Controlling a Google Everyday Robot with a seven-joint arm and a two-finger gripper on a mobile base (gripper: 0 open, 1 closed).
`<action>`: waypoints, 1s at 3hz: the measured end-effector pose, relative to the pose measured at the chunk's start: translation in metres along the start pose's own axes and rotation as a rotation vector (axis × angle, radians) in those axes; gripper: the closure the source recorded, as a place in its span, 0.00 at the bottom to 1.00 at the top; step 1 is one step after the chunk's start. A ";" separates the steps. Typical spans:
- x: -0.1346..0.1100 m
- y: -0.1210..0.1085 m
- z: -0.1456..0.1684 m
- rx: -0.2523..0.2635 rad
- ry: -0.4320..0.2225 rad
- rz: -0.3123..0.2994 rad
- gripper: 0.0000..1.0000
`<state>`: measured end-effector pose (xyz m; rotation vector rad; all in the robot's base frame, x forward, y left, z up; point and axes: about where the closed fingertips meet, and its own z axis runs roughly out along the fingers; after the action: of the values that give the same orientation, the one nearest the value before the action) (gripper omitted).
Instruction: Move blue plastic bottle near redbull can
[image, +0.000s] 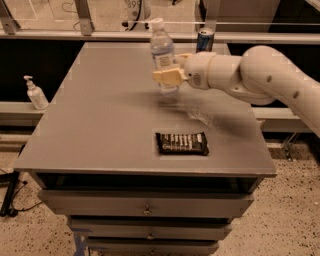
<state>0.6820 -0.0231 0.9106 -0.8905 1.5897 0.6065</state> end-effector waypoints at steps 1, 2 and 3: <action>0.019 -0.033 -0.076 0.153 -0.014 0.035 1.00; 0.023 -0.074 -0.149 0.320 -0.086 0.055 1.00; 0.020 -0.107 -0.187 0.403 -0.134 0.056 1.00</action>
Offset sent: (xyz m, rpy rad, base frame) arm -0.0447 -0.2734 0.0333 0.1606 -0.1581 -0.5169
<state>0.6591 -0.2363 0.9389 -0.4960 1.5456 0.3561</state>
